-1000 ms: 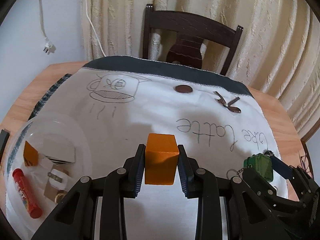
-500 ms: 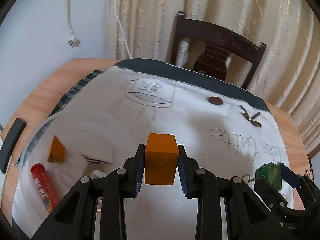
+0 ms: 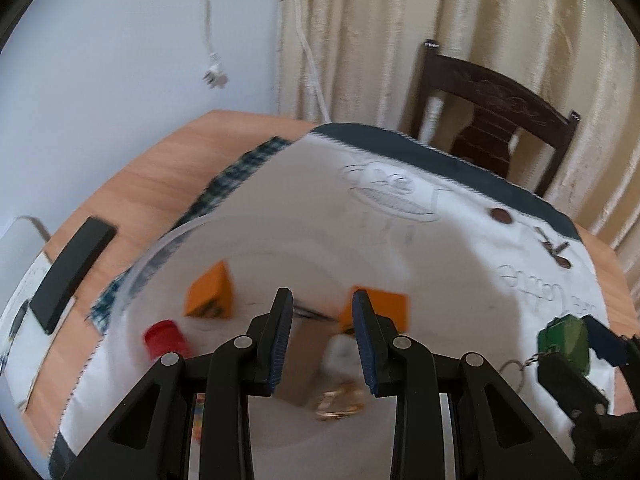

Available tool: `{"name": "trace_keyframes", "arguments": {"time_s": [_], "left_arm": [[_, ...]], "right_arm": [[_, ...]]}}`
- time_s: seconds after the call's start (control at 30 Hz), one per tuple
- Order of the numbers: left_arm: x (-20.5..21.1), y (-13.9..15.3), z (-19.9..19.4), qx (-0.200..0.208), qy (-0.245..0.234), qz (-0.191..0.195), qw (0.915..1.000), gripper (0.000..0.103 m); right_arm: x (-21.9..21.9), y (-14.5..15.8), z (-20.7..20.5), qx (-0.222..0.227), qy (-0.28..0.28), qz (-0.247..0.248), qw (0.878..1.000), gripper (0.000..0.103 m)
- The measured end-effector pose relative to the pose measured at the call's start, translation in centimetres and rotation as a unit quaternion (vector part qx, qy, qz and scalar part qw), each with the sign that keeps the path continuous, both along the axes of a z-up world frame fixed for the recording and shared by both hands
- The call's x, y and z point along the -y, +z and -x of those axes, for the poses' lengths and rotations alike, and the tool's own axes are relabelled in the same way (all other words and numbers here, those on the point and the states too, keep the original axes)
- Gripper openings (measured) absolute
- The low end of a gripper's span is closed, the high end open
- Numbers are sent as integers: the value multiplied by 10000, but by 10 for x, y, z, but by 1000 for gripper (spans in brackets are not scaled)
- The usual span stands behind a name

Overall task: Organize rigid objects
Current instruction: 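Carry the orange block and green keychain into the clear bowl and open both tools, then withdraw both open tools from the bowl back over the cloth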

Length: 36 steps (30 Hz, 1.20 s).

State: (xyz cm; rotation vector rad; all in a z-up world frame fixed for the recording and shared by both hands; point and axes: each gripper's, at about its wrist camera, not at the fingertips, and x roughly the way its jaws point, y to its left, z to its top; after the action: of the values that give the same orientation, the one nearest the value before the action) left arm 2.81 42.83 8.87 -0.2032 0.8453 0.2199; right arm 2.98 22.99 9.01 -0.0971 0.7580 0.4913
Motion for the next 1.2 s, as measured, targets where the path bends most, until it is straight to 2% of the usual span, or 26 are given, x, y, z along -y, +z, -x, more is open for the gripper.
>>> {"name": "trace_keyframes", "arguments": {"time_s": [0.2, 0.43, 0.53, 0.6, 0.8, 0.87, 0.9, 0.93, 1.13, 1.2], "left_arm": [[-33, -11, 9, -95, 300, 73, 9995, 32], [-57, -9, 17, -59, 485, 193, 9986, 34], [-64, -8, 17, -41, 535, 234, 9983, 41], [-67, -7, 19, -20, 568, 248, 9981, 51], [-76, -2, 21, 37, 664, 305, 9973, 58], [-79, -1, 22, 54, 710, 325, 9969, 63], [-80, 0, 22, 58, 725, 336, 9968, 66], [-81, 0, 22, 55, 730, 355, 9967, 66], [-79, -2, 21, -6, 701, 430, 9966, 68], [-78, -2, 21, -5, 693, 452, 9966, 72]], "right_arm": [[-22, -2, 3, -47, 223, 0, 9997, 74], [-49, -6, 7, -119, 497, 27, 9987, 74], [-58, -8, 8, -160, 584, 10, 9982, 74], [-65, -9, 9, -185, 661, -6, 9976, 74], [-85, -15, 11, -273, 909, -47, 9955, 74], [-89, -17, 13, -276, 1035, -89, 9942, 78], [-90, -17, 14, -259, 1071, -112, 9939, 84], [-91, -17, 15, -240, 1093, -134, 9936, 86], [-83, -21, 16, -264, 1002, -74, 9946, 86], [-77, -24, 14, -299, 926, -37, 9952, 86]]}}
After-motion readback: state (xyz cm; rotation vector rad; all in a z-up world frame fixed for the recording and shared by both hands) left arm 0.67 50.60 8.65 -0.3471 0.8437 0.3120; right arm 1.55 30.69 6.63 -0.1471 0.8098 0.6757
